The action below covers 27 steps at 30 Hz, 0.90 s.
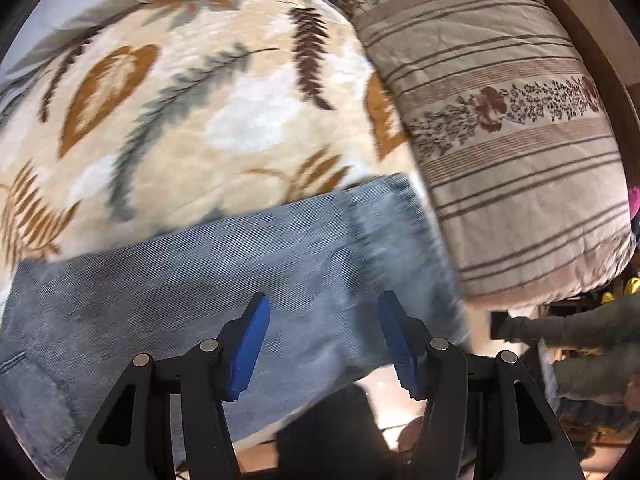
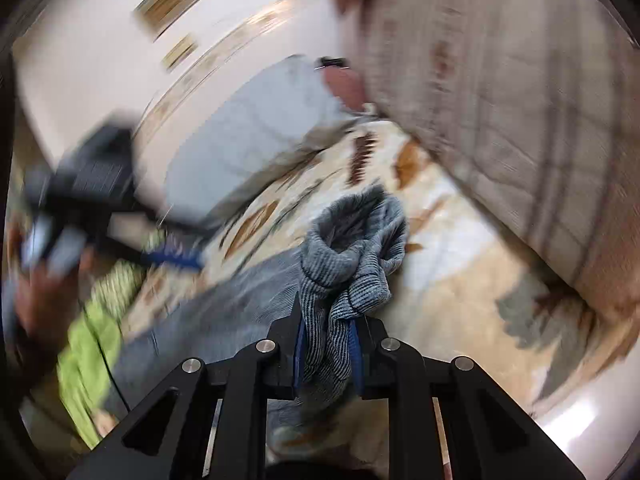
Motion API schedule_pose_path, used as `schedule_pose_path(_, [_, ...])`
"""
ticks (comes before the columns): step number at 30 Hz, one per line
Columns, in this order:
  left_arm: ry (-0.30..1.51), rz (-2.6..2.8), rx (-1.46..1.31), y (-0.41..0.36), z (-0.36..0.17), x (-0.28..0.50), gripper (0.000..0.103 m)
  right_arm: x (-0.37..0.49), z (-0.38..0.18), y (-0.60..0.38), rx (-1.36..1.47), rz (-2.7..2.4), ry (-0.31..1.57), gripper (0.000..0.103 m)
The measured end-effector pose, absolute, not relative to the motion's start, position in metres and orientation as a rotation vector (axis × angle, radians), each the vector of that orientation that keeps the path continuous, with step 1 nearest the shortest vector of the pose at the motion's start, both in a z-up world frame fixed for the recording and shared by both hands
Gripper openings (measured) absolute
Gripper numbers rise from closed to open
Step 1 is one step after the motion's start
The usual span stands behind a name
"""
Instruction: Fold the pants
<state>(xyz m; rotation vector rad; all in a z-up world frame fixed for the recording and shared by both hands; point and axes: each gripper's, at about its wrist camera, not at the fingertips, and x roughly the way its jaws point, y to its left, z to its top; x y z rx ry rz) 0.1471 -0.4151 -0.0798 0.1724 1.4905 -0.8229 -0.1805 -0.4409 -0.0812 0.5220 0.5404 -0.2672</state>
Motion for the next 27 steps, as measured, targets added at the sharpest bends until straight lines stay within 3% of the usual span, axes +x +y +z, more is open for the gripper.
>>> schedule_pose_path(7, [1.484,-0.835,0.515,-0.535,-0.097,0.117,0.056,-0.173,-0.083,-0.421,0.407,-0.250,0.573,0.018])
schedule_pose_path(14, [1.451,-0.707,0.847,-0.588,-0.152,0.087,0.051,-0.178,-0.087,-0.424,0.437,-0.259,0.566,0.018])
schedule_pose_path(16, [1.446,-0.690,0.850,-0.592,-0.157,0.085,0.043,-0.171,-0.089,-0.430,0.450,-0.261,0.566,0.018])
schedule_pose_path(18, [1.445,-0.690,0.827,-0.591,-0.156,0.084,0.028,-0.167,-0.087,-0.428,0.458,-0.263,0.566,0.018])
schedule_pose_path(20, [1.431,-0.699,0.791,-0.582,-0.146,0.087,0.023,-0.168,-0.086,-0.429,0.468,-0.265,0.561,0.017])
schedule_pose_path(27, [1.407,-0.721,0.569,-0.525,-0.106,0.107,0.020,-0.162,-0.063,-0.412,0.417,-0.229,0.543,0.017])
